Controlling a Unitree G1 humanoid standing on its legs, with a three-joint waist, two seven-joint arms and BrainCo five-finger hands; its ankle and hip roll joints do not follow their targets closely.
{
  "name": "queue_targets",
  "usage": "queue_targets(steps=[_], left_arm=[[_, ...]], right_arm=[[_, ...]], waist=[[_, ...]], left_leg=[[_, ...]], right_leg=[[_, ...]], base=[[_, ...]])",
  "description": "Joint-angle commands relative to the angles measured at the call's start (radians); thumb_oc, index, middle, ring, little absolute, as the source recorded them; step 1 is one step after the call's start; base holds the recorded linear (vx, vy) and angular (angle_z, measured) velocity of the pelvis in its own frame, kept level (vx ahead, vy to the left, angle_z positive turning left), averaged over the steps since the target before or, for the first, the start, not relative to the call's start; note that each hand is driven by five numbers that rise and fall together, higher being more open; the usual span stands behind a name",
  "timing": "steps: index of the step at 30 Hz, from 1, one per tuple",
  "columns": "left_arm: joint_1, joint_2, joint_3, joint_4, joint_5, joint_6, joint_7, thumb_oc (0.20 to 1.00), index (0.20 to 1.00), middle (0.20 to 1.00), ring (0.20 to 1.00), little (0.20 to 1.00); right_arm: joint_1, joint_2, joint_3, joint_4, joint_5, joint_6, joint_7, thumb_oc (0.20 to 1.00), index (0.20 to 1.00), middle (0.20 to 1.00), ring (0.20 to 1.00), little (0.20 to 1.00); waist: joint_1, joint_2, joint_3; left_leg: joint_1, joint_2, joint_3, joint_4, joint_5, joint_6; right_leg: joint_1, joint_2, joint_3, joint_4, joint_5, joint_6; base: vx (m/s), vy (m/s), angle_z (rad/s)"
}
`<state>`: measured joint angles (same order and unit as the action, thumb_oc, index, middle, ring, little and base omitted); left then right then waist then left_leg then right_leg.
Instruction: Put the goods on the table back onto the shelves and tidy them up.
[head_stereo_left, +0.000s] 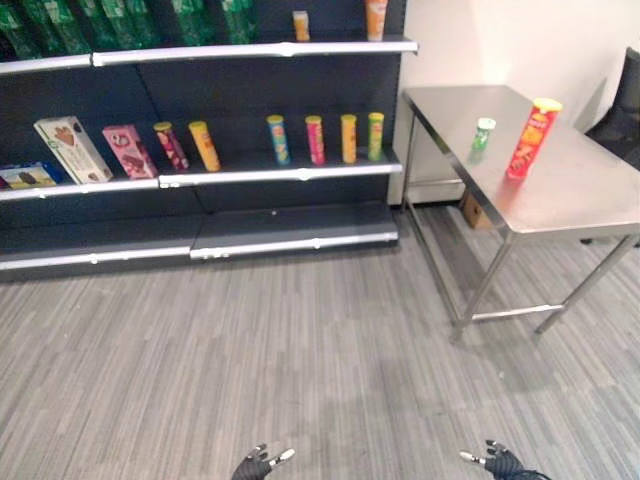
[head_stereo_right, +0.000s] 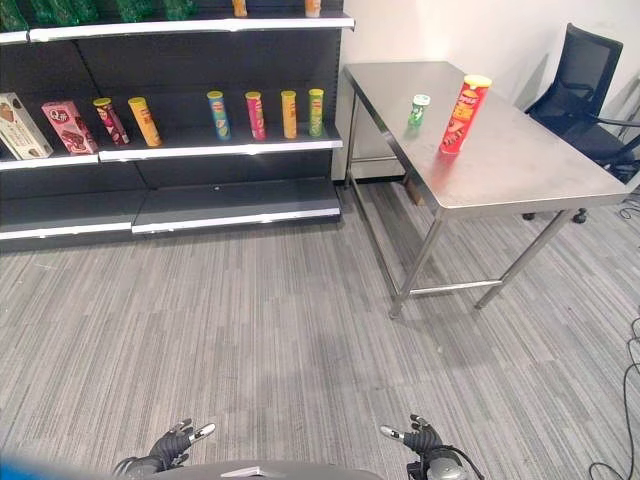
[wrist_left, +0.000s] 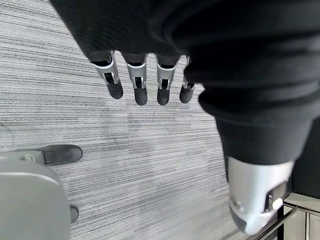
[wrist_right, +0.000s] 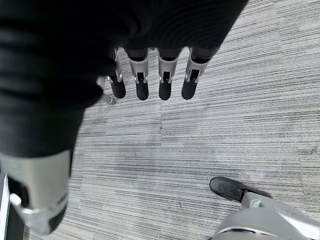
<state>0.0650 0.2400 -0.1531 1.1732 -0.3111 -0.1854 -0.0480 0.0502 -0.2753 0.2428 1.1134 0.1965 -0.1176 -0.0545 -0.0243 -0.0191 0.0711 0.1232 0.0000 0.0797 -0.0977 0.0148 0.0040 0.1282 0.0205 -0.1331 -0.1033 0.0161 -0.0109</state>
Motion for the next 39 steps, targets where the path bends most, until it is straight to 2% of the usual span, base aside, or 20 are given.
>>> queue_targets(steps=[1, 6, 17, 22, 24, 25, 26, 28, 30, 31, 32, 33, 34, 35, 36, 37, 38, 39], left_arm=[[-0.076, 0.005, -0.027, 0.049, 0.008, -0.027, 0.014, 1.000, 1.000, 1.000, 1.000, 1.000], [-0.083, -0.002, -0.036, 0.065, 0.048, -0.022, 0.048, 1.000, 1.000, 1.000, 1.000, 1.000], [-0.075, 0.000, -0.033, 0.067, 0.048, -0.021, 0.047, 1.000, 1.000, 1.000, 1.000, 1.000], [-0.073, 0.012, -0.011, 0.090, 0.044, -0.016, 0.046, 1.000, 1.000, 1.000, 1.000, 1.000], [-0.086, 0.023, 0.000, 0.101, 0.042, -0.010, 0.051, 1.000, 1.000, 1.000, 1.000, 1.000], [-0.086, 0.023, 0.000, 0.101, 0.042, -0.010, 0.051, 1.000, 1.000, 1.000, 1.000, 1.000], [-0.095, 0.032, 0.007, 0.098, 0.036, -0.012, 0.054, 1.000, 1.000, 1.000, 1.000, 1.000], [-0.097, 0.035, 0.011, 0.095, 0.033, -0.010, 0.059, 1.000, 1.000, 1.000, 1.000, 1.000], [-0.101, 0.035, 0.008, 0.085, 0.025, -0.010, 0.062, 1.000, 1.000, 1.000, 1.000, 1.000], [-0.103, 0.034, 0.002, 0.080, 0.023, -0.013, 0.062, 1.000, 1.000, 1.000, 1.000, 1.000], [-0.108, 0.033, -0.007, 0.069, 0.020, -0.018, 0.063, 1.000, 1.000, 1.000, 1.000, 1.000], [-0.119, 0.032, -0.021, 0.059, 0.023, -0.022, 0.064, 1.000, 1.000, 1.000, 1.000, 1.000], [-0.128, 0.033, -0.026, 0.058, 0.032, -0.021, 0.064, 1.000, 1.000, 1.000, 1.000, 1.000], [-0.128, 0.033, -0.026, 0.058, 0.032, -0.021, 0.064, 1.000, 1.000, 1.000, 1.000, 1.000], [-0.131, 0.030, -0.018, 0.058, 0.038, -0.021, 0.062, 1.000, 1.000, 1.000, 1.000, 1.000], [-0.129, 0.024, -0.011, 0.065, 0.040, -0.019, 0.061, 1.000, 1.000, 1.000, 1.000, 1.000], [-0.128, 0.020, -0.011, 0.070, 0.045, -0.022, 0.059, 1.000, 1.000, 1.000, 1.000, 1.000], [-0.124, 0.014, -0.013, 0.078, 0.051, -0.024, 0.060, 1.000, 1.000, 1.000, 1.000, 1.000]], right_arm=[[-0.042, -0.023, 0.025, 0.004, -0.012, -0.033, 0.001, 1.000, 1.000, 1.000, 1.000, 1.000], [-0.041, -0.015, 0.026, 0.016, -0.012, -0.033, -0.014, 1.000, 1.000, 1.000, 1.000, 1.000], [-0.043, -0.017, 0.022, 0.020, -0.013, -0.028, -0.015, 1.000, 1.000, 1.000, 1.000, 1.000], [-0.055, -0.015, 0.019, 0.033, -0.013, -0.022, -0.010, 1.000, 1.000, 1.000, 1.000, 1.000], [-0.066, -0.010, 0.016, 0.030, -0.004, -0.021, -0.009, 1.000, 1.000, 1.000, 1.000, 1.000], [-0.066, -0.010, 0.016, 0.030, -0.004, -0.021, -0.009, 1.000, 1.000, 1.000, 1.000, 1.000], [-0.067, -0.012, 0.012, 0.009, 0.005, -0.022, -0.005, 1.000, 1.000, 1.000, 1.000, 1.000], [-0.061, -0.015, 0.009, 0.000, 0.005, -0.021, -0.008, 1.000, 1.000, 1.000, 1.000, 1.000], [-0.056, -0.017, -0.002, 0.002, 0.018, -0.022, -0.009, 1.000, 1.000, 1.000, 1.000, 1.000], [-0.053, -0.019, -0.007, 0.006, 0.024, -0.023, -0.008, 1.000, 1.000, 1.000, 1.000, 1.000], [-0.052, -0.025, -0.013, 0.004, 0.036, -0.025, -0.009, 1.000, 1.000, 1.000, 1.000, 1.000], [-0.051, -0.032, -0.021, 0.005, 0.041, -0.025, -0.014, 1.000, 1.000, 1.000, 1.000, 1.000], [-0.047, -0.032, -0.025, -0.004, 0.039, -0.018, -0.014, 1.000, 1.000, 1.000, 1.000, 1.000], [-0.047, -0.032, -0.025, -0.004, 0.039, -0.018, -0.014, 1.000, 1.000, 1.000, 1.000, 1.000], [-0.038, -0.037, -0.037, -0.020, 0.035, -0.013, -0.014, 1.000, 1.000, 1.000, 1.000, 1.000], [-0.028, -0.046, -0.047, -0.028, 0.031, -0.014, -0.015, 1.000, 1.000, 1.000, 1.000, 1.000], [-0.023, -0.051, -0.053, -0.025, 0.031, -0.016, -0.014, 1.000, 1.000, 1.000, 1.000, 1.000], [-0.018, -0.055, -0.053, -0.022, 0.029, -0.020, -0.009, 1.000, 1.000, 1.000, 1.000, 1.000]], waist=[[-0.004, -0.003, 0.023], [-0.003, -0.004, 0.023], [-0.001, -0.004, 0.032], [0.005, -0.006, 0.044], [0.006, 0.000, 0.060], [0.006, 0.000, 0.058], [0.004, 0.009, 0.080], [-0.003, 0.011, 0.101], [-0.015, 0.018, 0.126], [-0.019, 0.023, 0.128], [-0.028, 0.033, 0.131], [-0.034, 0.041, 0.133], [-0.038, 0.035, 0.139], [-0.037, 0.035, 0.138], [-0.035, 0.024, 0.140], [-0.041, 0.029, 0.136], [-0.048, 0.031, 0.132], [-0.047, 0.024, 0.119]], left_leg=[[0.045, -0.024, 0.067, 0.010, -0.119, -0.002], [0.041, -0.025, 0.067, 0.010, -0.119, -0.001], [0.022, -0.030, 0.062, 0.010, -0.118, 0.006], [-0.007, -0.046, 0.057, 0.010, -0.122, 0.029], [-0.022, -0.048, 0.061, 0.010, -0.123, 0.046], [-0.023, -0.048, 0.062, 0.010, -0.123, 0.046], [-0.022, -0.054, 0.063, 0.010, -0.127, 0.065], [-0.006, -0.068, 0.068, 0.010, -0.132, 0.083], [0.013, -0.079, 0.068, 0.010, -0.141, 0.095], [0.020, -0.080, 0.068, 0.010, -0.145, 0.094], [0.030, -0.076, 0.065, 0.010, -0.153, 0.087], [0.041, -0.079, 0.061, 0.010, -0.167, 0.079], [0.058, -0.089, 0.062, 0.010, -0.181, 0.073], [0.057, -0.090, 0.063, 0.010, -0.180, 0.073], [0.094, -0.107, 0.070, 0.010, -0.202, 0.057], [0.129, -0.105, 0.056, 0.010, -0.224, 0.045], [0.150, -0.102, 0.041, 0.010, -0.242, 0.041], [0.160, -0.108, 0.031, 0.010, -0.247, 0.041]], right_leg=[[0.040, -0.055, -0.072, 0.016, -0.081, 0.085], [0.035, -0.055, -0.073, 0.016, -0.079, 0.087], [0.016, -0.059, -0.066, 0.016, -0.068, 0.093], [-0.017, -0.068, -0.046, 0.016, -0.042, 0.105], [-0.081, -0.078, -0.037, 0.112, -0.050, 0.110], [-0.085, -0.078, -0.036, 0.115, -0.052, 0.111], [-0.163, -0.092, -0.025, 0.264, -0.069, 0.122], [-0.248, -0.117, -0.012, 0.432, -0.035, 0.136], [-0.336, -0.129, 0.009, 0.588, -0.007, 0.132], [-0.360, -0.119, 0.017, 0.589, -0.017, 0.123], [-0.367, -0.089, 0.026, 0.491, -0.032, 0.115], [-0.361, -0.062, 0.033, 0.316, -0.001, 0.123], [-0.354, -0.046, 0.037, 0.123, 0.057, 0.145], [-0.353, -0.046, 0.038, 0.119, 0.060, 0.145], [-0.394, -0.036, 0.012, 0.016, 0.069, 0.178], [-0.401, -0.037, -0.038, 0.016, 0.060, 0.191], [-0.387, -0.040, -0.046, 0.016, 0.057, 0.189], [-0.377, -0.042, -0.040, 0.016, 0.088, 0.176]], base=[[0.00, 0.000, 0.00], [0.00, 0.000, 0.00], [0.00, 0.018, 0.00], [0.00, 0.130, -0.12], [-0.02, 0.168, -0.17], [-0.04, 0.171, -0.28], [-0.02, 0.180, -0.33], [0.01, 0.207, -0.52], [0.09, 0.165, -0.35], [0.21, 0.115, -0.01], [0.29, 0.046, -0.04], [0.40, -0.006, -0.07], [0.30, -0.025, -0.01], [0.46, -0.065, 0.10], [0.60, -0.101, -0.04], [0.75, -0.127, 0.12], [0.61, -0.123, 0.15], [0.50, -0.125, 0.46]])
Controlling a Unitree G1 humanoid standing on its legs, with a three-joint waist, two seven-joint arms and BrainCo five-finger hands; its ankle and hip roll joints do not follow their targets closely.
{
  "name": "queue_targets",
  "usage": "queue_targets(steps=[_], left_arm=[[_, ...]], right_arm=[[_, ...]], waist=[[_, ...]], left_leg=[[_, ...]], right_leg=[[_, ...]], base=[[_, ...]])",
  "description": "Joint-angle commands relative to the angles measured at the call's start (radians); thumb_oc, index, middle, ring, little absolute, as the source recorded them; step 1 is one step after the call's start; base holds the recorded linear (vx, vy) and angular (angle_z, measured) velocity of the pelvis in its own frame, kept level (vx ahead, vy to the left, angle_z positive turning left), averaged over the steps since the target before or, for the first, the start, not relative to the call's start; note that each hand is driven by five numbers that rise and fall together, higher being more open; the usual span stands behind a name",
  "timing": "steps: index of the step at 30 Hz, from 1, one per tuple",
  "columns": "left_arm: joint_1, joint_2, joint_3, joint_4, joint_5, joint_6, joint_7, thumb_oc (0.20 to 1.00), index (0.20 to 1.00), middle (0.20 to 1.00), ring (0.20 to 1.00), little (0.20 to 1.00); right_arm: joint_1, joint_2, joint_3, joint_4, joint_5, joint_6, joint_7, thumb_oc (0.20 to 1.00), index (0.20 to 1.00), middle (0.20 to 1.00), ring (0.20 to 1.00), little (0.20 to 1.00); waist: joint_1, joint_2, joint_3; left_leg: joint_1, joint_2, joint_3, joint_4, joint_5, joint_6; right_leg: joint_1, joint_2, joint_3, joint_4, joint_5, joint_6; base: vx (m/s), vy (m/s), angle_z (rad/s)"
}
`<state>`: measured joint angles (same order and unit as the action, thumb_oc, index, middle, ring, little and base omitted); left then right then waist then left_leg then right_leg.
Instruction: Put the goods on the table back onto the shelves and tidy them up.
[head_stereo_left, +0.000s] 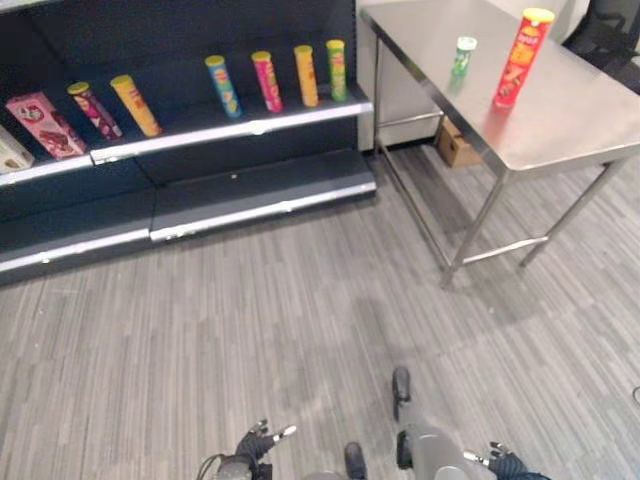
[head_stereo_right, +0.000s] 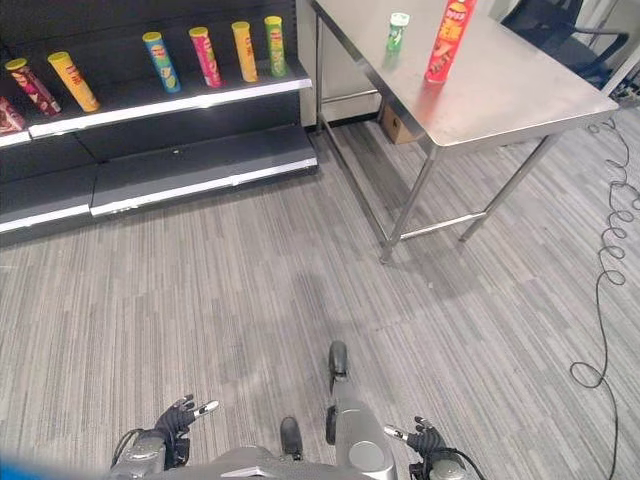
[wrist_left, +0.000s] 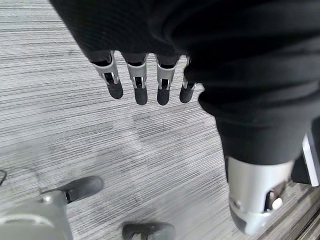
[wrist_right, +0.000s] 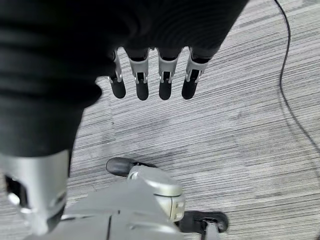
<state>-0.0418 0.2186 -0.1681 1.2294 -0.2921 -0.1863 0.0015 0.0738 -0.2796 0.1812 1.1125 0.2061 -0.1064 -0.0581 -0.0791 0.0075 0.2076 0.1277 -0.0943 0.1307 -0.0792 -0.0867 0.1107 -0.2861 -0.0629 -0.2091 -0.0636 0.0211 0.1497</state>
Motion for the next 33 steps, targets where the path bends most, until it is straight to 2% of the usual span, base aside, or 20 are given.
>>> queue_targets(steps=[1, 3, 5, 6, 8, 10, 12, 14, 15, 16, 17, 18, 19, 20, 21, 23, 25, 28, 31, 33], left_arm=[[-0.018, 0.032, 0.001, 0.027, 0.037, -0.023, 0.010, 1.000, 1.000, 1.000, 1.000, 1.000], [-0.025, 0.024, -0.008, 0.024, 0.025, -0.025, 0.007, 1.000, 1.000, 1.000, 1.000, 1.000], [-0.032, 0.024, -0.014, 0.010, 0.001, -0.026, 0.003, 1.000, 1.000, 1.000, 1.000, 1.000], [-0.033, 0.022, -0.020, 0.011, -0.003, -0.025, 0.004, 1.000, 1.000, 1.000, 1.000, 1.000], [-0.035, 0.026, -0.019, 0.006, -0.015, -0.019, 0.002, 1.000, 1.000, 1.000, 1.000, 1.000], [-0.039, 0.031, -0.017, -0.003, -0.026, -0.015, 0.006, 1.000, 1.000, 1.000, 1.000, 1.000], [-0.035, 0.032, -0.006, 0.000, -0.037, -0.012, 0.010, 1.000, 1.000, 1.000, 1.000, 1.000], [-0.032, 0.026, 0.005, 0.003, -0.059, -0.013, 0.010, 1.000, 1.000, 1.000, 1.000, 1.000], [-0.026, 0.023, 0.008, 0.009, -0.063, -0.012, 0.008, 1.000, 1.000, 1.000, 1.000, 1.000], [-0.026, 0.023, 0.008, 0.009, -0.063, -0.012, 0.008, 1.000, 1.000, 1.000, 1.000, 1.000], [-0.022, 0.022, 0.009, 0.012, -0.058, -0.016, 0.011, 1.000, 1.000, 1.000, 1.000, 1.000], [-0.022, 0.022, 0.007, 0.012, -0.058, -0.017, 0.011, 1.000, 1.000, 1.000, 1.000, 1.000], [-0.020, 0.023, 0.008, 0.009, -0.065, -0.020, 0.013, 1.000, 1.000, 1.000, 1.000, 1.000], [-0.016, 0.023, 0.010, 0.013, -0.072, -0.024, 0.014, 1.000, 1.000, 1.000, 1.000, 1.000], [-0.014, 0.025, 0.010, 0.018, -0.075, -0.024, 0.016, 1.000, 1.000, 1.000, 1.000, 1.000], [-0.005, 0.024, 0.019, 0.026, -0.082, -0.021, 0.007, 1.000, 1.000, 1.000, 1.000, 1.000], [0.008, 0.024, 0.026, 0.030, -0.080, -0.019, 0.005, 1.000, 1.000, 1.000, 1.000, 1.000], [0.019, 0.030, 0.030, 0.040, -0.078, -0.020, 0.005, 1.000, 1.000, 1.000, 1.000, 1.000], [0.011, 0.052, 0.014, 0.040, -0.036, -0.017, 0.002, 1.000, 1.000, 1.000, 1.000, 1.000], [0.004, 0.056, 0.011, 0.037, -0.032, -0.017, 0.002, 1.000, 1.000, 1.000, 1.000, 1.000]], right_arm=[[-0.040, -0.057, 0.008, -0.021, 0.017, -0.033, -0.004, 1.000, 1.000, 1.000, 1.000, 1.000], [-0.043, -0.079, 0.007, -0.027, 0.019, -0.033, 0.003, 1.000, 1.000, 1.000, 1.000, 1.000], [-0.039, -0.089, -0.004, -0.035, 0.036, -0.036, 0.005, 1.000, 1.000, 1.000, 1.000, 1.000], [-0.042, -0.095, -0.006, -0.026, 0.051, -0.044, 0.006, 1.000, 1.000, 1.000, 1.000, 1.000], [-0.046, -0.095, -0.003, -0.026, 0.057, -0.044, 0.007, 1.000, 1.000, 1.000, 1.000, 1.000], [-0.053, -0.098, 0.004, -0.029, 0.058, -0.045, -0.002, 1.000, 1.000, 1.000, 1.000, 1.000], [-0.062, -0.098, 0.009, -0.018, 0.063, -0.043, -0.005, 1.000, 1.000, 1.000, 1.000, 1.000], [-0.069, -0.093, 0.017, -0.008, 0.061, -0.040, -0.008, 1.000, 1.000, 1.000, 1.000, 1.000], [-0.075, -0.086, 0.030, 0.007, 0.051, -0.039, -0.008, 1.000, 1.000, 1.000, 1.000, 1.000], [-0.075, -0.085, 0.030, 0.007, 0.051, -0.039, -0.008, 1.000, 1.000, 1.000, 1.000, 1.000], [-0.075, -0.079, 0.044, 0.018, 0.035, -0.038, -0.008, 1.000, 1.000, 1.000, 1.000, 1.000], [-0.075, -0.078, 0.052, 0.020, 0.025, -0.037, -0.008, 1.000, 1.000, 1.000, 1.000, 1.000], [-0.076, -0.076, 0.060, 0.028, 0.007, -0.037, -0.012, 1.000, 1.000, 1.000, 1.000, 1.000], [-0.076, -0.076, 0.066, 0.044, -0.008, -0.039, -0.014, 1.000, 1.000, 1.000, 1.000, 1.000], [-0.075, -0.077, 0.067, 0.056, -0.017, -0.037, -0.017, 1.000, 1.000, 1.000, 1.000, 1.000], [-0.072, -0.072, 0.066, 0.075, -0.021, -0.035, -0.012, 1.000, 1.000, 1.000, 1.000, 1.000], [-0.067, -0.072, 0.064, 0.083, -0.032, -0.035, -0.010, 1.000, 1.000, 1.000, 1.000, 1.000], [-0.063, -0.065, 0.061, 0.091, -0.034, -0.029, -0.005, 1.000, 1.000, 1.000, 1.000, 1.000], [-0.071, -0.060, 0.039, 0.097, -0.013, -0.020, 0.002, 1.000, 1.000, 1.000, 1.000, 1.000], [-0.069, -0.059, 0.029, 0.104, -0.005, -0.019, 0.001, 1.000, 1.000, 1.000, 1.000, 1.000]], waist=[[0.004, -0.001, -0.025], [-0.009, 0.014, -0.044], [-0.018, 0.014, -0.059], [-0.023, 0.012, -0.069], [-0.022, 0.001, -0.066], [-0.012, -0.011, -0.051], [0.002, -0.021, -0.036], [0.015, -0.042, -0.026], [0.023, -0.064, -0.023], [0.022, -0.065, -0.024], [0.023, -0.086, -0.021], [0.024, -0.092, -0.021], [0.031, -0.081, -0.018], [0.034, -0.069, -0.016], [0.029, -0.067, -0.016], [0.032, -0.058, -0.022], [0.042, -0.043, -0.036], [0.052, -0.046, -0.057], [0.045, -0.046, -0.093], [0.039, -0.043, -0.096]], left_leg=[[0.167, -0.007, -0.028, -0.008, -0.153, -0.071], [0.188, 0.037, -0.042, 0.000, -0.063, -0.108], [0.169, 0.070, -0.052, 0.086, 0.022, -0.150], [0.136, 0.088, -0.057, 0.199, 0.093, -0.186], [0.054, 0.115, -0.037, 0.408, 0.182, -0.237], [-0.050, 0.164, -0.002, 0.649, 0.228, -0.237], [-0.101, 0.210, 0.051, 0.757, 0.199, -0.204], [-0.176, 0.207, 0.076, 0.743, 0.110, -0.164], [-0.228, 0.187, 0.079, 0.652, 0.046, -0.138], [-0.230, 0.186, 0.078, 0.651, 0.047, -0.137], [-0.267, 0.161, 0.062, 0.507, 0.021, -0.128], [-0.264, 0.146, 0.039, 0.380, 0.030, -0.127], [-0.243, 0.128, -0.040, 0.139, 0.127, -0.144], [-0.262, 0.126, -0.137, -0.008, 0.178, -0.163], [-0.300, 0.126, -0.175, -0.008, 0.179, -0.176], [-0.297, 0.130, -0.203, -0.008, 0.167, -0.183], [-0.265, 0.127, -0.218, -0.008, 0.204, -0.188], [-0.229, 0.120, -0.197, -0.008, 0.196, -0.174], [-0.165, 0.092, -0.115, -0.008, 0.133, -0.124], [-0.155, 0.087, -0.101, -0.008, 0.121, -0.116]], right_leg=[[0.047, 0.045, 0.037, -0.024, 0.090, 0.010], [0.096, 0.070, 0.046, -0.024, 0.110, -0.020], [0.136, 0.090, 0.049, -0.024, 0.094, -0.049], [0.178, 0.107, 0.047, -0.024, 0.061, -0.077], [0.230, 0.123, 0.046, -0.024, 0.012, -0.113], [0.279, 0.138, 0.043, -0.024, -0.030, -0.146], [0.320, 0.150, 0.052, -0.024, -0.061, -0.167], [0.348, 0.136, 0.058, -0.024, -0.075, -0.169], [0.367, 0.116, 0.066, -0.024, -0.079, -0.161], [0.365, 0.115, 0.065, -0.024, -0.079, -0.161], [0.379, 0.094, 0.066, -0.024, -0.083, -0.152], [0.387, 0.087, 0.064, -0.024, -0.087, -0.148], [0.405, 0.097, 0.069, -0.024, -0.099, -0.146], [0.420, 0.110, 0.078, -0.024, -0.116, -0.149], [0.426, 0.114, 0.083, -0.024, -0.121, -0.150], [0.443, 0.118, 0.120, -0.024, -0.128, -0.146], [0.465, 0.112, 0.144, -0.024, -0.138, -0.140], [0.478, 0.080, 0.184, -0.024, -0.138, -0.130], [0.457, 0.028, 0.222, 0.022, -0.134, -0.085], [0.444, 0.023, 0.226, 0.053, -0.134, -0.076]], base=[[0.71, -0.243, 0.48], [0.70, -0.287, 0.75], [0.57, -0.285, 1.27], [0.59, -0.316, 0.86], [0.46, -0.304, 0.45], [0.32, -0.280, 0.23], [0.28, -0.228, -0.11], [0.25, -0.165, -0.21], [0.18, -0.097, -0.11], [0.24, -0.070, -0.01], [0.19, -0.021, -0.14], [0.36, 0.001, -0.33], [0.39, 0.051, -0.38], [0.39, 0.068, -0.29], [0.31, 0.076, -0.13], [0.27, 0.135, -0.63], [0.32, 0.242, -0.99], [0.29, 0.275, -1.09], [0.34, 0.404, -1.07], [0.15, 0.224, -0.42]])
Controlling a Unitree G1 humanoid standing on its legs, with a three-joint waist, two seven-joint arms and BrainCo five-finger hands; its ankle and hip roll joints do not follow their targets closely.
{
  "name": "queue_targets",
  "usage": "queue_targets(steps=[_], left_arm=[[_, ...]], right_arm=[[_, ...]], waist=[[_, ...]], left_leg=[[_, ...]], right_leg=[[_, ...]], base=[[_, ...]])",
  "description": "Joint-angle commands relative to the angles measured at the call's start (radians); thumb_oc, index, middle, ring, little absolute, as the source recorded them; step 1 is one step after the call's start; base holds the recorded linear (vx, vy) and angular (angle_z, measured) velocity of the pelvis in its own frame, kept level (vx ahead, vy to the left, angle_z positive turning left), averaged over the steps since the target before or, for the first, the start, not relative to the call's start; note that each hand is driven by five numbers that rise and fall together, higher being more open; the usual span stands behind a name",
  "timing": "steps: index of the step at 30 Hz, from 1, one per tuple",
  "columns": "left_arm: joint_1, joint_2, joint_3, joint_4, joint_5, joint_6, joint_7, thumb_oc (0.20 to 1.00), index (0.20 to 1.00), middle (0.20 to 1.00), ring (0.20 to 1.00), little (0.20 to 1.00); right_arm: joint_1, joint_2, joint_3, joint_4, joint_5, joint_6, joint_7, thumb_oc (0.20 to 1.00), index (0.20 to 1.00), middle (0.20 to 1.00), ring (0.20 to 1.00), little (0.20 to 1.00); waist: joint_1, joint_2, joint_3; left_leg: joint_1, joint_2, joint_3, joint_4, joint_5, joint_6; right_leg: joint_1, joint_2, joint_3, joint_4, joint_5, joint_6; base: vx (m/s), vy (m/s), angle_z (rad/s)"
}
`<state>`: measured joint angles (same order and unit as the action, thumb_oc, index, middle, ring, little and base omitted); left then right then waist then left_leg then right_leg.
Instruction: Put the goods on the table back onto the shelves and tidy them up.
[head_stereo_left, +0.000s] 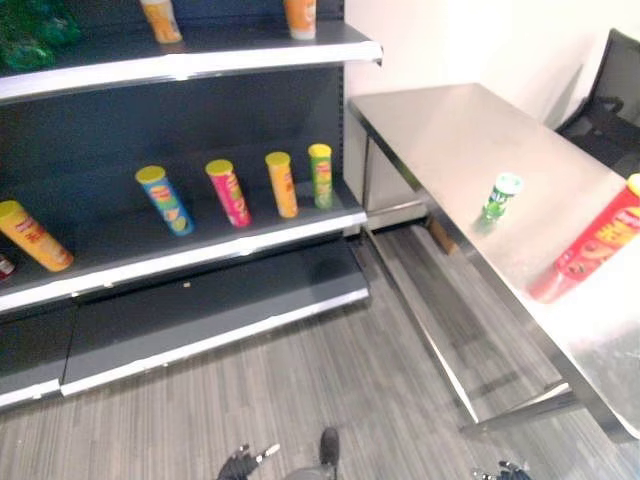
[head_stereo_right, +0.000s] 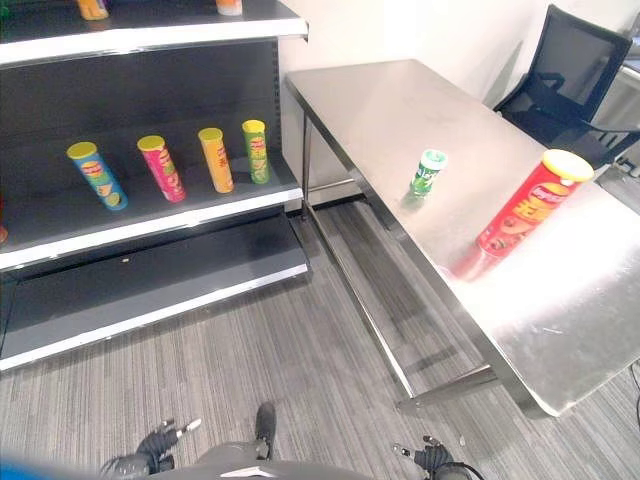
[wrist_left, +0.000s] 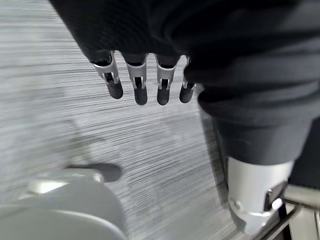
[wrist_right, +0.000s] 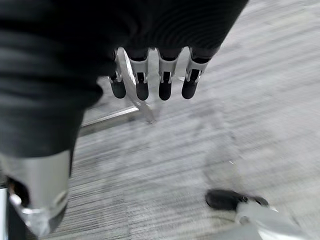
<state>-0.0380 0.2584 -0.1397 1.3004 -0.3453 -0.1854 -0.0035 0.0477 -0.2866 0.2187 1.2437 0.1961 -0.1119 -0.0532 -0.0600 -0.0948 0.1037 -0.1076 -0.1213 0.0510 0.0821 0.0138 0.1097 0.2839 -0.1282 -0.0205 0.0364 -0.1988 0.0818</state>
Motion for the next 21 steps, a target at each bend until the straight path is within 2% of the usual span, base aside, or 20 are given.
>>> queue_targets(steps=[1, 3, 4, 5, 6, 7, 8, 9, 11, 12, 14, 15, 18, 21], left_arm=[[-0.005, 0.021, -0.018, -0.040, 0.022, -0.018, 0.007, 1.000, 1.000, 1.000, 1.000, 1.000], [-0.021, 0.032, -0.027, -0.056, 0.028, -0.019, 0.003, 1.000, 1.000, 1.000, 1.000, 1.000], [-0.027, 0.034, -0.031, -0.061, 0.031, -0.019, 0.001, 1.000, 1.000, 1.000, 1.000, 1.000], [-0.034, 0.042, -0.035, -0.069, 0.033, -0.021, 0.001, 1.000, 1.000, 1.000, 1.000, 1.000], [-0.040, 0.047, -0.035, -0.078, 0.027, -0.022, 0.001, 1.000, 1.000, 1.000, 1.000, 1.000], [-0.043, 0.049, -0.036, -0.085, 0.025, -0.021, 0.003, 1.000, 1.000, 1.000, 1.000, 1.000], [-0.043, 0.049, -0.036, -0.085, 0.025, -0.021, 0.003, 1.000, 1.000, 1.000, 1.000, 1.000], [-0.045, 0.053, -0.036, -0.086, 0.031, -0.020, 0.005, 1.000, 1.000, 1.000, 1.000, 1.000], [-0.054, 0.056, -0.039, -0.072, 0.044, -0.020, 0.010, 1.000, 1.000, 1.000, 1.000, 1.000], [-0.064, 0.058, -0.048, -0.062, 0.050, -0.020, 0.010, 1.000, 1.000, 1.000, 1.000, 1.000], [-0.074, 0.057, -0.057, -0.053, 0.065, -0.021, 0.010, 1.000, 1.000, 1.000, 1.000, 1.000], [-0.095, 0.056, -0.067, -0.042, 0.081, -0.022, 0.010, 1.000, 1.000, 1.000, 1.000, 1.000], [-0.106, 0.053, -0.073, -0.039, 0.078, -0.025, 0.012, 1.000, 1.000, 1.000, 1.000, 1.000], [-0.107, 0.047, -0.072, -0.029, 0.087, -0.023, 0.011, 1.000, 1.000, 1.000, 1.000, 1.000]], right_arm=[[-0.039, -0.052, -0.019, -0.025, 0.014, -0.015, -0.005, 1.000, 1.000, 1.000, 1.000, 1.000], [-0.026, -0.053, -0.059, 0.001, 0.038, -0.013, -0.002, 1.000, 1.000, 1.000, 1.000, 1.000], [-0.022, -0.056, -0.078, 0.009, 0.052, -0.015, -0.004, 1.000, 1.000, 1.000, 1.000, 1.000], [-0.012, -0.068, -0.112, 0.015, 0.070, -0.017, -0.011, 1.000, 1.000, 1.000, 1.000, 1.000], [-0.008, -0.078, -0.131, 0.012, 0.085, -0.018, -0.015, 1.000, 1.000, 1.000, 1.000, 1.000], [-0.002, -0.084, -0.145, 0.007, 0.093, -0.020, -0.019, 1.000, 1.000, 1.000, 1.000, 1.000], [-0.001, -0.084, -0.145, 0.007, 0.093, -0.020, -0.019, 1.000, 1.000, 1.000, 1.000, 1.000], [0.023, -0.096, -0.192, 0.005, 0.118, -0.025, -0.035, 1.000, 1.000, 1.000, 1.000, 1.000], [0.052, -0.131, -0.273, 0.024, 0.156, -0.029, -0.063, 1.000, 1.000, 1.000, 1.000, 1.000], [0.063, -0.153, -0.324, 0.035, 0.187, -0.031, -0.076, 1.000, 1.000, 1.000, 1.000, 1.000], [0.079, -0.181, -0.375, 0.052, 0.215, -0.033, -0.087, 1.000, 1.000, 1.000, 1.000, 1.000], [0.094, -0.200, -0.413, 0.094, 0.235, -0.033, -0.094, 1.000, 1.000, 1.000, 1.000, 1.000], [0.111, -0.228, -0.454, 0.122, 0.256, -0.031, -0.101, 1.000, 1.000, 1.000, 1.000, 1.000], [0.157, -0.293, -0.560, 0.201, 0.291, -0.026, -0.114, 1.000, 1.000, 1.000, 1.000, 1.000]], waist=[[0.013, 0.062, 0.006], [-0.006, 0.073, 0.010], [-0.014, 0.076, 0.019], [-0.031, 0.079, 0.038], [-0.041, 0.079, 0.054], [-0.046, 0.081, 0.065], [-0.045, 0.080, 0.065], [-0.055, 0.084, 0.070], [-0.061, 0.096, 0.071], [-0.064, 0.097, 0.074], [-0.067, 0.092, 0.081], [-0.084, 0.081, 0.080], [-0.088, 0.071, 0.075], [-0.097, 0.060, 0.046]], left_leg=[[0.089, 0.110, -0.012, -0.169, 0.008, -0.106], [0.114, 0.096, 0.008, -0.169, -0.022, -0.083], [0.125, 0.090, 0.016, -0.169, -0.030, -0.075], [0.146, 0.080, 0.036, -0.169, -0.047, -0.060], [0.157, 0.075, 0.053, -0.169, -0.054, -0.051], [0.166, 0.072, 0.060, -0.169, -0.058, -0.045], [0.166, 0.071, 0.061, -0.169, -0.058, -0.045], [0.188, 0.070, 0.075, -0.169, -0.078, -0.044], [0.197, 0.086, 0.095, -0.169, -0.093, -0.055], [0.188, 0.091, 0.099, -0.169, -0.092, -0.062], [0.194, 0.088, 0.106, -0.169, -0.098, -0.063], [0.197, 0.081, 0.101, -0.169, -0.105, -0.069], [0.205, 0.079, 0.096, -0.169, -0.111, -0.070], [0.216, 0.090, 0.090, -0.169, -0.120, -0.084]], right_leg=[[-0.140, 0.086, 0.047, -0.020, 0.087, 0.000], [-0.198, 0.079, 0.054, 0.104, 0.094, 0.026], [-0.228, 0.077, 0.057, 0.169, 0.112, 0.037], [-0.294, 0.063, 0.054, 0.307, 0.161, 0.046], [-0.338, 0.049, 0.044, 0.385, 0.210, 0.047], [-0.368, 0.038, 0.028, 0.442, 0.222, 0.038], [-0.371, 0.037, 0.029, 0.446, 0.220, 0.038], [-0.389, 0.018, -0.007, 0.480, 0.203, 0.034], [-0.383, 0.012, -0.063, 0.330, 0.161, 0.023], [-0.381, 0.027, -0.064, 0.162, 0.162, 0.030], [-0.377, 0.038, -0.043, 0.023, 0.211, 0.045], [-0.365, 0.048, -0.002, -0.053, 0.233, 0.065], [-0.348, 0.052, 0.019, -0.074, 0.252, 0.064], [-0.301, 0.051, -0.007, -0.124, 0.258, 0.061]], base=[[0.19, 0.317, -0.05], [0.15, 0.300, 0.04], [0.09, 0.299, -0.02], [0.06, 0.314, -0.06], [0.04, 0.291, -0.20], [0.01, 0.141, -0.36], [0.08, 0.175, -0.44], [0.16, 0.195, -0.33], [0.17, 0.145, -0.39], [0.09, 0.012, -0.52], [0.09, -0.013, -0.33], [0.13, -0.036, -0.10], [0.10, -0.039, 0.33], [0.22, -0.148, 0.37]])
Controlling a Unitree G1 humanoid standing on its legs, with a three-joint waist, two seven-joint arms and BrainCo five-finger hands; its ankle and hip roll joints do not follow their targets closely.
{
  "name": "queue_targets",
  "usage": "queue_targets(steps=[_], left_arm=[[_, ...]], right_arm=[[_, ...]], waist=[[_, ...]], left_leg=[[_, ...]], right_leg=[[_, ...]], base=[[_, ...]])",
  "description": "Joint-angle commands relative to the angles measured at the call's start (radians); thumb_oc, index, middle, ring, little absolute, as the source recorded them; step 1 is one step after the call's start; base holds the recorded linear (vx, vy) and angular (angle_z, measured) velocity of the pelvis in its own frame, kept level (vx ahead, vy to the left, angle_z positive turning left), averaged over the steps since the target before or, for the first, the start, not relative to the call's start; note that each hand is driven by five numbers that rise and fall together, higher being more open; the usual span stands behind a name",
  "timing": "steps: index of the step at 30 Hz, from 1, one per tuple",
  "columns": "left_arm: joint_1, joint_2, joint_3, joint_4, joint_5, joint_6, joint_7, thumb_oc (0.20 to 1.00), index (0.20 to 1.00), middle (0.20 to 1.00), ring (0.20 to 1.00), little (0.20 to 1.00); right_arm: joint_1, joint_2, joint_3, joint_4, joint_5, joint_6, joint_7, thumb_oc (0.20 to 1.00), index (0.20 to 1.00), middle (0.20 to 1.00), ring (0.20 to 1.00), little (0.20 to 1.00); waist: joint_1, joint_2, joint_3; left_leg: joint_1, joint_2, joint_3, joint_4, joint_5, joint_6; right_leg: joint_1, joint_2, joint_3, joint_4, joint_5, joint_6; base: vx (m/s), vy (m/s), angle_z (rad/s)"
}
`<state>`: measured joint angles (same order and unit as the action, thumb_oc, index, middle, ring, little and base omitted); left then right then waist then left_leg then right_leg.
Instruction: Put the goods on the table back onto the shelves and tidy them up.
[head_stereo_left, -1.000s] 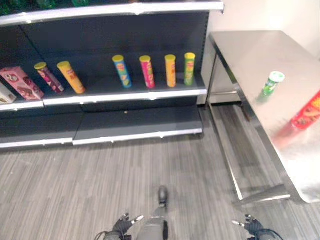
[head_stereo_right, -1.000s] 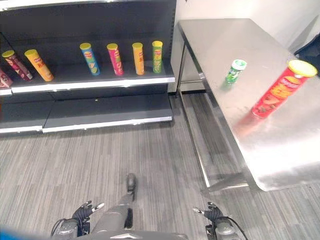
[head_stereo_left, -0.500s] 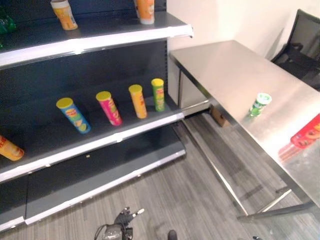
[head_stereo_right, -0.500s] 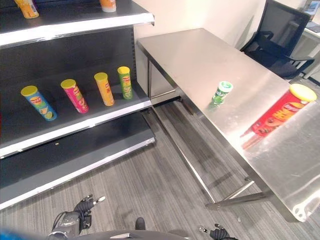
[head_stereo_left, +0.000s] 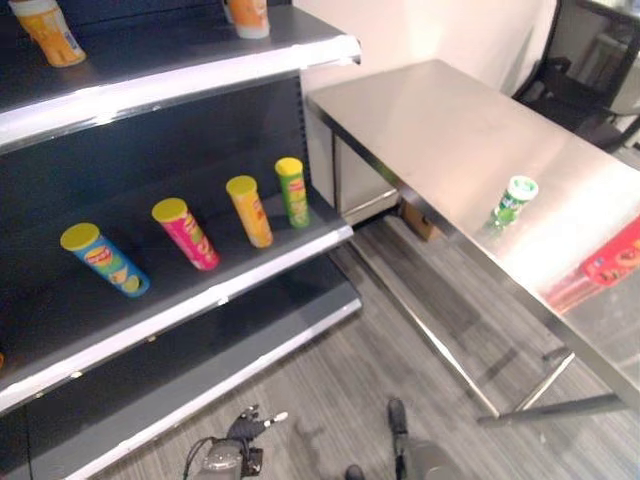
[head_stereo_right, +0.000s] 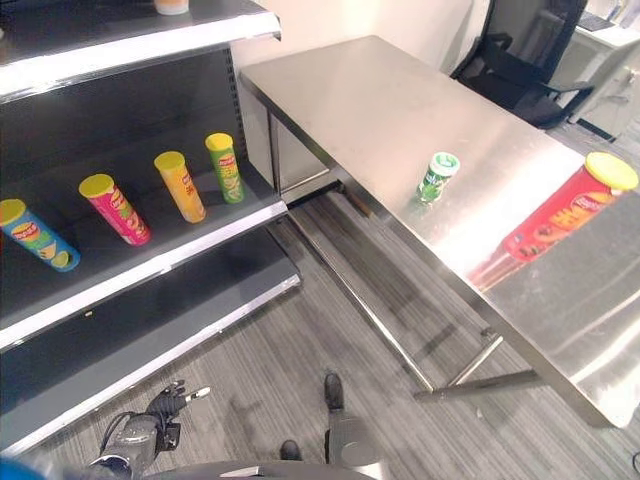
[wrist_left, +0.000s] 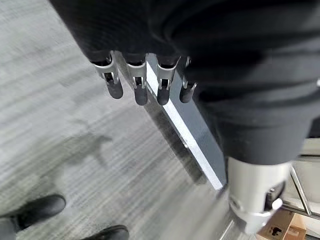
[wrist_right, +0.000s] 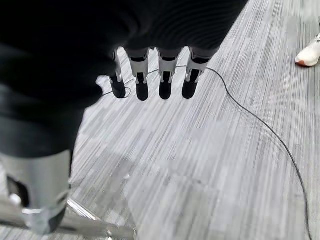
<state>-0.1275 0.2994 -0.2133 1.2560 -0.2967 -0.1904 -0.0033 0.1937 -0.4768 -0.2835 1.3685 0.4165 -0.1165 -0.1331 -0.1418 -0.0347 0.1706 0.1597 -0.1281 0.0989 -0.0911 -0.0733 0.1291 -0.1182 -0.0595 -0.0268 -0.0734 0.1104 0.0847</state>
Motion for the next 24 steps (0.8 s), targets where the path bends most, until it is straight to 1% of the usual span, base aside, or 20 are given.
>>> queue_targets(steps=[1, 2, 3, 4, 5, 6, 7, 9, 11, 12, 13, 15, 16, 17, 19, 20, 24], left_arm=[[-0.012, 0.004, 0.006, 0.016, 0.059, -0.015, 0.007, 1.000, 1.000, 1.000, 1.000, 1.000], [-0.008, 0.002, 0.009, 0.016, 0.066, -0.016, 0.008, 1.000, 1.000, 1.000, 1.000, 1.000], [-0.002, -0.005, 0.014, 0.020, 0.075, -0.013, 0.011, 1.000, 1.000, 1.000, 1.000, 1.000], [0.002, -0.007, 0.017, 0.019, 0.076, -0.013, 0.014, 1.000, 1.000, 1.000, 1.000, 1.000], [0.002, -0.009, 0.015, 0.019, 0.077, -0.013, 0.014, 1.000, 1.000, 1.000, 1.000, 1.000], [0.013, -0.008, 0.017, 0.022, 0.092, -0.013, 0.017, 1.000, 1.000, 1.000, 1.000, 1.000], [0.017, -0.014, 0.013, 0.021, 0.093, -0.013, 0.015, 1.000, 1.000, 1.000, 1.000, 1.000], [0.026, -0.011, 0.016, 0.025, 0.098, -0.009, 0.013, 1.000, 1.000, 1.000, 1.000, 1.000], [0.035, -0.013, 0.016, 0.021, 0.100, -0.009, 0.009, 1.000, 1.000, 1.000, 1.000, 1.000], [0.042, -0.012, 0.017, 0.017, 0.104, -0.008, 0.005, 1.000, 1.000, 1.000, 1.000, 1.000], [0.049, -0.014, 0.022, 0.013, 0.107, -0.007, 0.004, 1.000, 1.000, 1.000, 1.000, 1.000], [0.060, -0.010, 0.033, 0.010, 0.110, -0.003, -0.001, 1.000, 1.000, 1.000, 1.000, 1.000], [0.064, -0.012, 0.037, 0.005, 0.107, -0.001, -0.005, 1.000, 1.000, 1.000, 1.000, 1.000], [0.072, -0.012, 0.042, -0.004, 0.106, -0.002, -0.009, 1.000, 1.000, 1.000, 1.000, 1.000], [0.099, -0.008, 0.050, -0.041, 0.083, -0.004, -0.028, 1.000, 1.000, 1.000, 1.000, 1.000], [0.107, -0.006, 0.054, -0.047, 0.081, -0.005, -0.032, 1.000, 1.000, 1.000, 1.000, 1.000], [0.130, -0.007, 0.077, -0.066, 0.066, -0.005, -0.043, 1.000, 1.000, 1.000, 1.000, 1.000]], right_arm=[[0.054, -0.181, -0.178, 0.086, 0.104, -0.026, -0.046, 1.000, 1.000, 1.000, 1.000, 1.000], [0.068, -0.210, -0.225, 0.071, 0.117, -0.033, -0.052, 1.000, 1.000, 1.000, 1.000, 1.000], [0.092, -0.273, -0.320, 0.016, 0.129, -0.051, -0.078, 1.000, 1.000, 1.000, 1.000, 1.000], [0.101, -0.295, -0.359, -0.011, 0.136, -0.064, -0.092, 1.000, 1.000, 1.000, 1.000, 1.000], [0.105, -0.294, -0.363, -0.015, 0.135, -0.063, -0.093, 1.000, 1.000, 1.000, 1.000, 1.000], [0.113, -0.368, -0.459, -0.045, 0.166, -0.085, -0.111, 1.000, 1.000, 1.000, 1.000, 1.000], [0.117, -0.389, -0.483, -0.052, 0.170, -0.092, -0.115, 1.000, 1.000, 1.000, 1.000, 1.000], [0.108, -0.460, -0.541, -0.093, 0.183, -0.115, -0.124, 1.000, 1.000, 1.000, 1.000, 1.000], [0.115, -0.499, -0.582, -0.146, 0.170, -0.132, -0.138, 1.000, 1.000, 1.000, 1.000, 1.000], [0.111, -0.527, -0.583, -0.224, 0.139, -0.147, -0.136, 1.000, 1.000, 1.000, 1.000, 1.000], [0.107, -0.529, -0.573, -0.297, 0.098, -0.146, -0.154, 1.000, 1.000, 1.000, 1.000, 1.000], [0.066, -0.560, -0.519, -0.447, 0.021, -0.151, -0.154, 1.000, 1.000, 1.000, 1.000, 1.000], [0.033, -0.561, -0.477, -0.562, 0.001, -0.164, -0.131, 1.000, 1.000, 1.000, 1.000, 1.000], [0.018, -0.556, -0.449, -0.614, -0.014, -0.165, -0.118, 1.000, 1.000, 1.000, 1.000, 1.000], [-0.048, -0.552, -0.335, -0.774, -0.051, -0.180, -0.046, 1.000, 1.000, 1.000, 1.000, 1.000], [-0.058, -0.554, -0.304, -0.809, -0.068, -0.181, -0.026, 1.000, 1.000, 1.000, 1.000, 1.000], [-0.048, -0.542, -0.248, -0.976, -0.125, -0.186, 0.026, 1.000, 1.000, 1.000, 1.000, 1.000]], waist=[[-0.028, -0.003, -0.039], [-0.034, -0.002, -0.042], [-0.044, 0.001, -0.047], [-0.049, 0.000, -0.049], [-0.047, 0.002, -0.049], [-0.056, 0.000, -0.058], [-0.054, 0.004, -0.060], [-0.055, 0.001, -0.065], [-0.052, 0.001, -0.070], [-0.049, -0.001, -0.073], [-0.048, -0.001, -0.075], [-0.041, -0.004, -0.076], [-0.032, -0.006, -0.075], [-0.028, -0.007, -0.074], [-0.010, -0.010, -0.072], [-0.004, -0.010, -0.072], [0.008, -0.014, -0.070]], left_leg=[[-0.045, 0.105, 0.040, 0.004, -0.038, -0.113], [-0.041, 0.108, 0.040, 0.004, -0.040, -0.115], [-0.035, 0.112, 0.042, 0.004, -0.045, -0.120], [-0.033, 0.114, 0.043, 0.004, -0.046, -0.123], [-0.033, 0.115, 0.043, 0.004, -0.046, -0.123], [-0.028, 0.120, 0.047, 0.004, -0.052, -0.128], [-0.023, 0.122, 0.047, 0.004, -0.054, -0.130], [-0.017, 0.127, 0.050, 0.004, -0.056, -0.138], [-0.012, 0.132, 0.052, 0.004, -0.058, -0.143], [-0.008, 0.134, 0.054, 0.004, -0.057, -0.146], [-0.005, 0.136, 0.055, 0.004, -0.059, -0.148], [0.000, 0.141, 0.059, 0.004, -0.057, -0.152], [0.002, 0.144, 0.060, 0.004, -0.055, -0.156], [0.003, 0.146, 0.060, 0.004, -0.053, -0.157], [0.009, 0.154, 0.057, 0.004, -0.048, -0.168], [0.011, 0.157, 0.057, 0.004, -0.046, -0.172], [0.017, 0.171, 0.050, 0.004, -0.036, -0.187]], right_leg=[[0.116, -0.013, -0.017, -0.014, -0.067, 0.059], [0.122, -0.012, -0.019, -0.014, -0.070, 0.058], [0.131, -0.008, -0.017, -0.014, -0.075, 0.058], [0.132, -0.006, -0.018, -0.014, -0.078, 0.058], [0.132, -0.006, -0.018, -0.014, -0.078, 0.058], [0.141, -0.004, -0.021, -0.014, -0.088, 0.057], [0.146, -0.002, -0.024, -0.014, -0.091, 0.057], [0.154, 0.001, -0.027, -0.014, -0.100, 0.055], [0.163, 0.003, -0.031, -0.014, -0.105, 0.053], [0.168, 0.003, -0.034, -0.014, -0.108, 0.051], [0.172, 0.005, -0.035, -0.014, -0.111, 0.050], [0.178, 0.008, -0.036, -0.014, -0.116, 0.045], [0.182, 0.011, -0.038, -0.014, -0.120, 0.040], [0.186, 0.012, -0.040, -0.014, -0.123, 0.037], [0.201, 0.017, -0.058, -0.014, -0.138, 0.026], [0.205, 0.018, -0.065, -0.014, -0.142, 0.024], [0.220, 0.029, -0.082, -0.014, -0.160, 0.010]], base=[[0.21, -0.142, 0.39], [0.23, -0.148, 0.32], [0.13, -0.078, 0.06], [0.09, -0.058, 0.00], [0.08, -0.055, -0.02], [0.09, -0.054, 0.00], [0.11, -0.074, -0.05], [0.06, -0.063, 0.01], [0.05, -0.065, 0.02], [0.04, -0.066, 0.05], [0.04, -0.072, 0.05], [0.02, -0.084, -0.02], [0.01, -0.099, 0.03], [0.01, -0.132, 0.11], [0.01, -0.139, 0.18], [0.01, -0.115, 0.16], [0.02, -0.128, 0.26]])
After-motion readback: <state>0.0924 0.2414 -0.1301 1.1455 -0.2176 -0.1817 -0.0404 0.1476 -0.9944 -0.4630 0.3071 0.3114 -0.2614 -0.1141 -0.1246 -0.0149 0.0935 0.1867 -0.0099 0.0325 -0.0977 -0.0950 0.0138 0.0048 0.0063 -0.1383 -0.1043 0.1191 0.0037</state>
